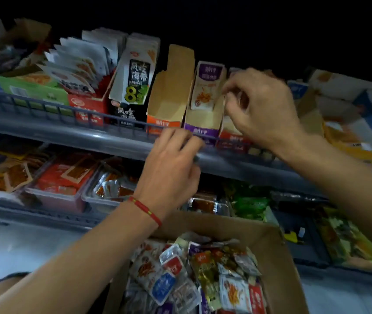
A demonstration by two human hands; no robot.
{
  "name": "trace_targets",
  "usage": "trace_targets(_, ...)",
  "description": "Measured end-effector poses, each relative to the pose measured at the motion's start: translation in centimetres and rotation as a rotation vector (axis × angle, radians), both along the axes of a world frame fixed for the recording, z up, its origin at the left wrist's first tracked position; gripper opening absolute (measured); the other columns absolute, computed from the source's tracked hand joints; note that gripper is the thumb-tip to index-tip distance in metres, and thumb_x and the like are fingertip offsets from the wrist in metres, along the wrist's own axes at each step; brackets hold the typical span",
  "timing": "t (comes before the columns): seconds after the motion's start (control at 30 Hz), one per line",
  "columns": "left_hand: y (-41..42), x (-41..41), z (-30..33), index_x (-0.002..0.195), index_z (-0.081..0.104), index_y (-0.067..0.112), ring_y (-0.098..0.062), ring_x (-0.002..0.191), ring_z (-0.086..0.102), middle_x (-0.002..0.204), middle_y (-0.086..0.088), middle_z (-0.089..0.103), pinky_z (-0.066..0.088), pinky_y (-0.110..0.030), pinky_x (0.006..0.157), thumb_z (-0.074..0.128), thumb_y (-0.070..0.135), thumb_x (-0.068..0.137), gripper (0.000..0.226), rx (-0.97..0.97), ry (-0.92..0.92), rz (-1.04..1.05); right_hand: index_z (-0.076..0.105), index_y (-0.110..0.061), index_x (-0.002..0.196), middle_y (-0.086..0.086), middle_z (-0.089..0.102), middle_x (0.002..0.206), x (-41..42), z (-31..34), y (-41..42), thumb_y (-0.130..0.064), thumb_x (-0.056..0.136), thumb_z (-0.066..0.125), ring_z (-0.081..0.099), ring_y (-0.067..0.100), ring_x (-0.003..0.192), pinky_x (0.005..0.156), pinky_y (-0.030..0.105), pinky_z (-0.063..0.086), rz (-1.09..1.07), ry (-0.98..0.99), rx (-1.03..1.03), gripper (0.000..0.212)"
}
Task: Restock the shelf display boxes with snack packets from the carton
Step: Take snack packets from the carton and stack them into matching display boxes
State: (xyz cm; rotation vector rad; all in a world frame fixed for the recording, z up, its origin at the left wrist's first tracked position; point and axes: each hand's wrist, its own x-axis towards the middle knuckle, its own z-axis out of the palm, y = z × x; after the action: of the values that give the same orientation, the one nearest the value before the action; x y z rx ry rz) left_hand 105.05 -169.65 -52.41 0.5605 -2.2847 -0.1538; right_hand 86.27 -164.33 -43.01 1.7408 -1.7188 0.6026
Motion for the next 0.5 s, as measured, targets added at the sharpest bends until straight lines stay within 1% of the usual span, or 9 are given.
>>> trace_targets(0.03, 0.6, 0.4, -0.5, 0.104, 0.063, 0.011, -0.028, 0.108, 0.051, 0.110, -0.007, 0.059, 0.046, -0.042, 0.091, 0.058, 0.008, 0.076, 0.028, 0.005, 0.011, -0.029, 0.066, -0.016, 0.106, 0.002, 0.066, 0.103, 0.4, -1.3, 2.1, -0.025, 0.098, 0.052, 0.060, 0.017, 0.089, 0.074, 0.036, 0.052, 0.033, -0.037, 0.047, 0.019)
trace_targets(0.1, 1.9, 1.1, -1.9, 0.101, 0.063, 0.012, -0.026, 0.098, 0.052, 0.102, -0.005, 0.059, 0.047, -0.040, 0.083, 0.061, 0.007, 0.075, 0.027, 0.046, -0.032, -0.093, 0.067, -0.018, 0.102, -0.002, 0.067, 0.098, 1.2, -4.5, 6.2, -0.026, 0.096, 0.052, 0.062, 0.017, 0.084, 0.069, 0.038, 0.053, 0.077, -0.105, 0.160, 0.018)
trace_targets(0.17, 3.0, 1.5, -3.4, 0.101, 0.065, 0.015, -0.024, 0.094, 0.052, 0.099, -0.002, 0.060, 0.048, -0.040, 0.080, 0.061, 0.012, 0.076, 0.026, 0.103, -0.127, -0.142, 0.067, -0.024, 0.101, -0.006, 0.068, 0.095, 1.7, -8.1, 9.6, -0.032, 0.096, 0.047, 0.065, 0.015, 0.079, 0.064, 0.036, 0.054, 0.051, -0.108, 0.316, 0.022)
trace_targets(0.23, 3.9, 1.7, -4.8, 0.101, 0.066, 0.019, -0.024, 0.094, 0.054, 0.098, 0.000, 0.063, 0.050, -0.042, 0.079, 0.054, 0.023, 0.078, 0.026, 0.120, -0.279, -0.165, 0.064, -0.028, 0.099, -0.008, 0.068, 0.093, 1.4, -12.1, 11.7, -0.037, 0.096, 0.043, 0.065, 0.015, 0.077, 0.062, 0.034, 0.054, -0.038, -0.098, 0.566, 0.024)
trace_targets(0.3, 4.1, 1.5, -6.2, 0.103, 0.065, 0.024, -0.022, 0.099, 0.055, 0.102, 0.001, 0.063, 0.052, -0.041, 0.081, 0.049, 0.031, 0.083, 0.027, 0.126, -0.503, -0.179, 0.062, -0.029, 0.100, -0.007, 0.066, 0.096, 0.5, -15.9, 13.0, -0.036, 0.098, 0.045, 0.064, 0.015, 0.079, 0.063, 0.032, 0.052, -0.107, -0.078, 0.828, 0.019)
trace_targets(0.37, 4.1, 1.2, -7.5, 0.108, 0.063, 0.027, -0.022, 0.105, 0.057, 0.111, 0.000, 0.063, 0.053, -0.040, 0.085, 0.053, 0.030, 0.089, 0.022, 0.197, -0.768, -0.223, 0.063, -0.028, 0.106, -0.002, 0.066, 0.103, -0.4, -18.7, 13.9, -0.036, 0.100, 0.048, 0.065, 0.019, 0.089, 0.065, 0.031, 0.045, -0.112, -0.046, 1.030, 0.018)
trace_targets(0.43, 4.2, 0.9, -8.3, 0.121, 0.060, 0.026, -0.023, 0.115, 0.056, 0.127, -0.003, 0.060, 0.050, -0.036, 0.095, 0.055, 0.028, 0.093, 0.029, 0.318, -1.047, -0.267, 0.063, -0.022, 0.118, 0.004, 0.063, 0.116, -0.5, -20.8, 14.3, -0.037, 0.102, 0.051, 0.063, 0.025, 0.102, 0.069, 0.033, 0.038, -0.113, -0.001, 1.188, 0.026)
trace_targets(0.5, 4.4, 0.5, -8.7, 0.138, 0.052, 0.024, -0.023, 0.127, 0.052, 0.141, -0.004, 0.053, 0.043, -0.031, 0.101, 0.058, 0.029, 0.096, 0.043, 0.420, -1.274, -0.265, 0.059, -0.017, 0.129, 0.009, 0.058, 0.128, -0.1, -23.0, 14.1, -0.033, 0.102, 0.052, 0.059, 0.030, 0.112, 0.073, 0.036, 0.042, -0.125, 0.036, 1.267, 0.032)
